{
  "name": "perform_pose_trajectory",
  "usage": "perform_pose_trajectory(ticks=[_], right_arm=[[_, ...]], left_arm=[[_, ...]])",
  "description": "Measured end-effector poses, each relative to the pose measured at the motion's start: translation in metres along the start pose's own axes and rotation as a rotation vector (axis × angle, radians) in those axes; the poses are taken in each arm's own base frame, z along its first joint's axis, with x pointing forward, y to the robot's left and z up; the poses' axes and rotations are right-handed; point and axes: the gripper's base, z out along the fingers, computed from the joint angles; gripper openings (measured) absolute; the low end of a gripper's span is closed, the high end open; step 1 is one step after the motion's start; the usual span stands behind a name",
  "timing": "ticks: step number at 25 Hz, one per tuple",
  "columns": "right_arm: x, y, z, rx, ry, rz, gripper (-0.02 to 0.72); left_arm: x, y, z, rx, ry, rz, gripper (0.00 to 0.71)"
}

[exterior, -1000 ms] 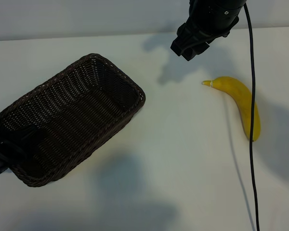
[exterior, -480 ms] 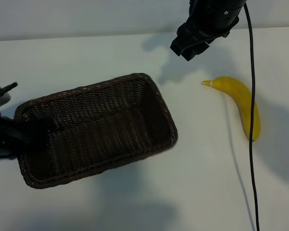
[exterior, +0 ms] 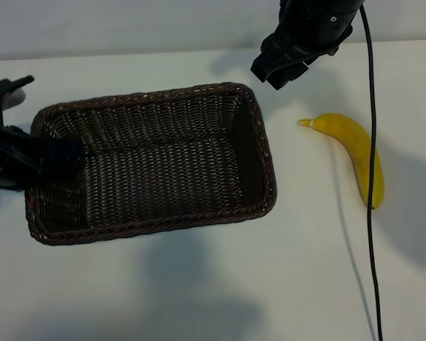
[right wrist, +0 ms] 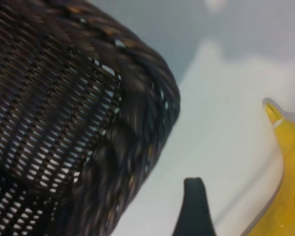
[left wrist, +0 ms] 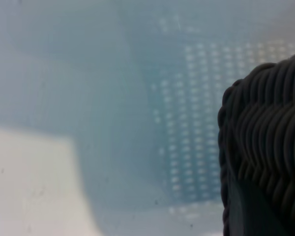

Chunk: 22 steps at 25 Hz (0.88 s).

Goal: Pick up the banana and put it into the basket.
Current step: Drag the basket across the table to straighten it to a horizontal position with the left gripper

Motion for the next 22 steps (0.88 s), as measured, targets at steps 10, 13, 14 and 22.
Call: perform_pose_trajectory(ticks=[10,13,14,22], right_arm=[[0.0,0.0,0.0,0.0,0.0,0.005,0.555],[0.0,0.0,0.0,0.0,0.0,0.005,0.555],[0.0,0.0,0.0,0.0,0.0,0.006,0.555],[0.0,0.0,0.0,0.0,0.0,0.01,0.555]], left_arm=[[-0.034,-0.008,0.01,0.025,0.006,0.079,0.16],[-0.045,-0.009,0.017,0.029,0.015,0.094,0.16],[-0.048,-0.009,0.02,0.03,0.018,0.095,0.16],[-0.061,-0.014,0.048,0.087,0.049,0.103,0.16]])
